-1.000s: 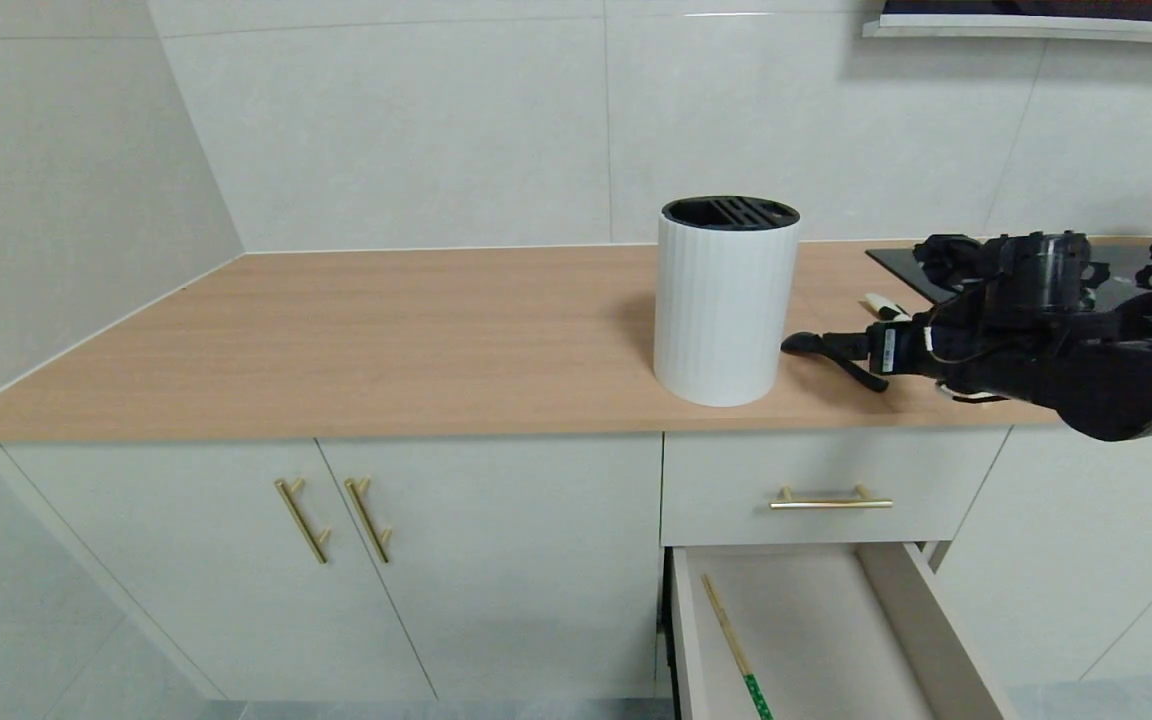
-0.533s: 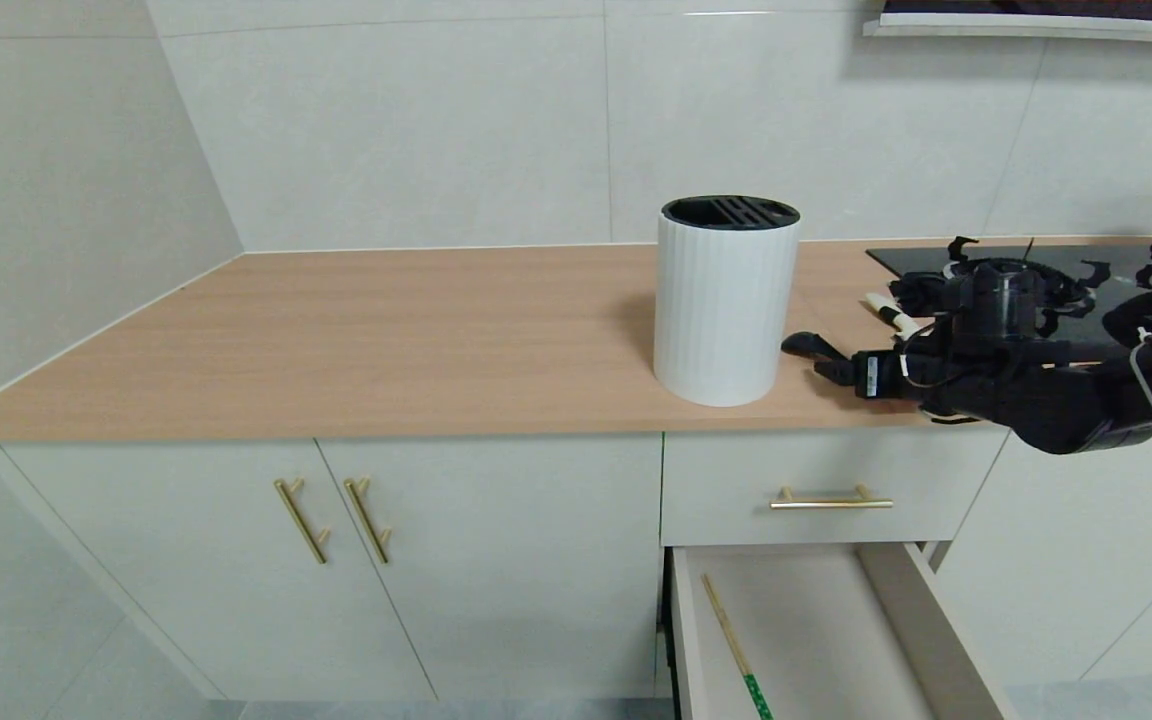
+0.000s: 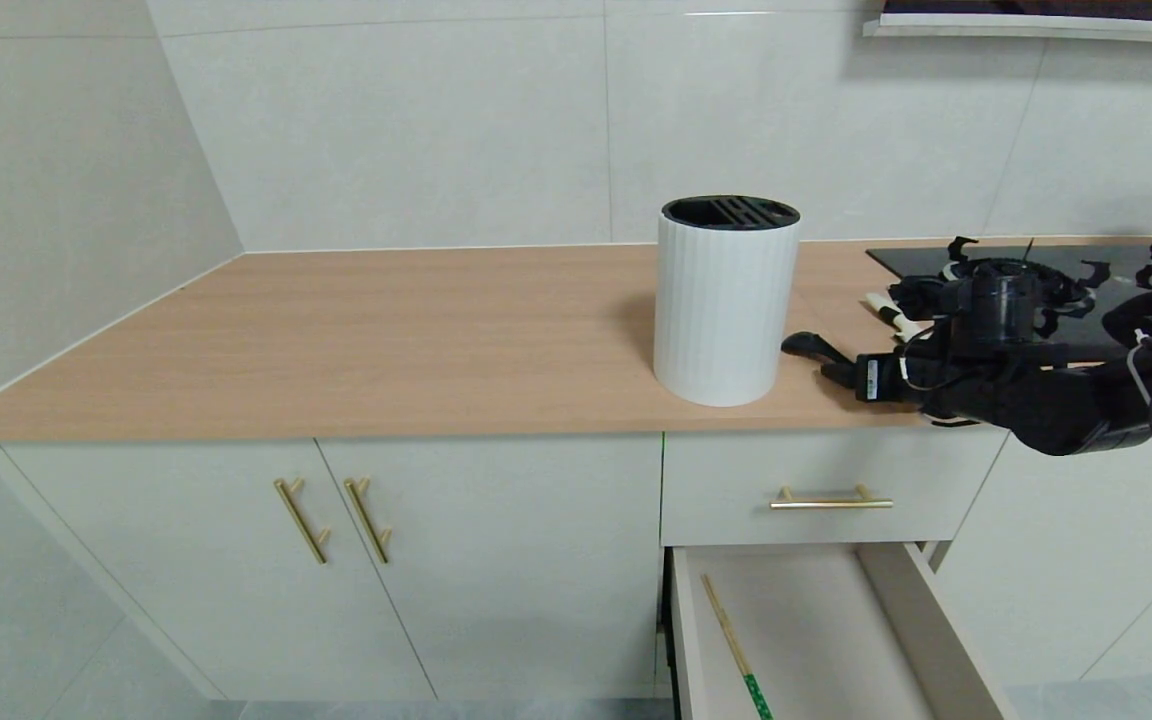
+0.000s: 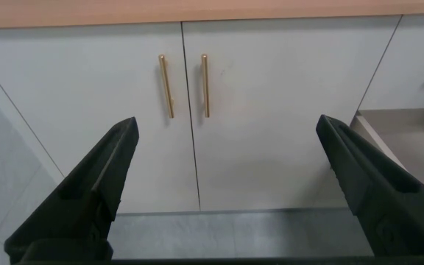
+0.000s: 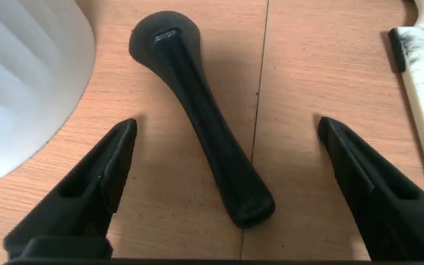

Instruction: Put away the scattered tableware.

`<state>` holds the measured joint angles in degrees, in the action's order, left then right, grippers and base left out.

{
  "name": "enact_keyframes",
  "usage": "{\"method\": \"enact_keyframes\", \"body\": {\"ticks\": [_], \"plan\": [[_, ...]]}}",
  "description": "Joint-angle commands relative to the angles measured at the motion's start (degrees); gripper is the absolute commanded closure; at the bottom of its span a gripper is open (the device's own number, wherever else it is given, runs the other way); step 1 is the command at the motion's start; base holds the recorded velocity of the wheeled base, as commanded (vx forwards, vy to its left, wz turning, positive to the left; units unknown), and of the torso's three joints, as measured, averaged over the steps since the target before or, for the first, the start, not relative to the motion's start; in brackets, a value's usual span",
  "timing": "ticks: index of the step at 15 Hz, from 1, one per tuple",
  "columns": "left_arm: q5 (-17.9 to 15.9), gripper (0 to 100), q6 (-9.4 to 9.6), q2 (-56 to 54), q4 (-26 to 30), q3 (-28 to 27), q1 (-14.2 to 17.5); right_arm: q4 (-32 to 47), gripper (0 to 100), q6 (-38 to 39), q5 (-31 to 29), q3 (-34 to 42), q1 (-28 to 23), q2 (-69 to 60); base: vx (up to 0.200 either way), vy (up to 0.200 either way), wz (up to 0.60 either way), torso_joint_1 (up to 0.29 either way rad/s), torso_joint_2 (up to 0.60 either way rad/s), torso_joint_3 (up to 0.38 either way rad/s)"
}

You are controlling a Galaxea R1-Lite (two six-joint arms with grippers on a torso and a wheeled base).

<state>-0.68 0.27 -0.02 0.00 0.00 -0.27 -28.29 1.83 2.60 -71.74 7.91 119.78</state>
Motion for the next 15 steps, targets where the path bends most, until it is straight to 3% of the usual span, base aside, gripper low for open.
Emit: {"method": "enact_keyframes", "body": {"ticks": [1, 7, 12, 15], "plan": [[0.0, 0, 0.00, 0.0, 0.0, 0.0, 0.0, 0.0, 100, 0.0, 0.0, 0.1, 0.1, -0.3, 0.000, 0.000, 0.00, 0.000, 0.00, 0.000], [0.0, 0, 0.00, 0.0, 0.0, 0.0, 0.0, 0.8, 100, 0.0, -0.5, 0.4, 0.1, -1.8, 0.000, 0.000, 0.00, 0.000, 0.00, 0.000], [0.0, 0, 0.08, 0.0, 0.0, 0.0, 0.0, 6.5, 100, 0.7, -1.1, 0.6, 0.5, -7.0, 0.000, 0.000, 0.00, 0.000, 0.00, 0.000], [0.0, 0, 0.00, 0.0, 0.0, 0.0, 0.0, 12.1, 100, 4.9, -5.0, 2.9, 2.7, -14.2, 0.000, 0.000, 0.00, 0.000, 0.00, 0.000]]}}
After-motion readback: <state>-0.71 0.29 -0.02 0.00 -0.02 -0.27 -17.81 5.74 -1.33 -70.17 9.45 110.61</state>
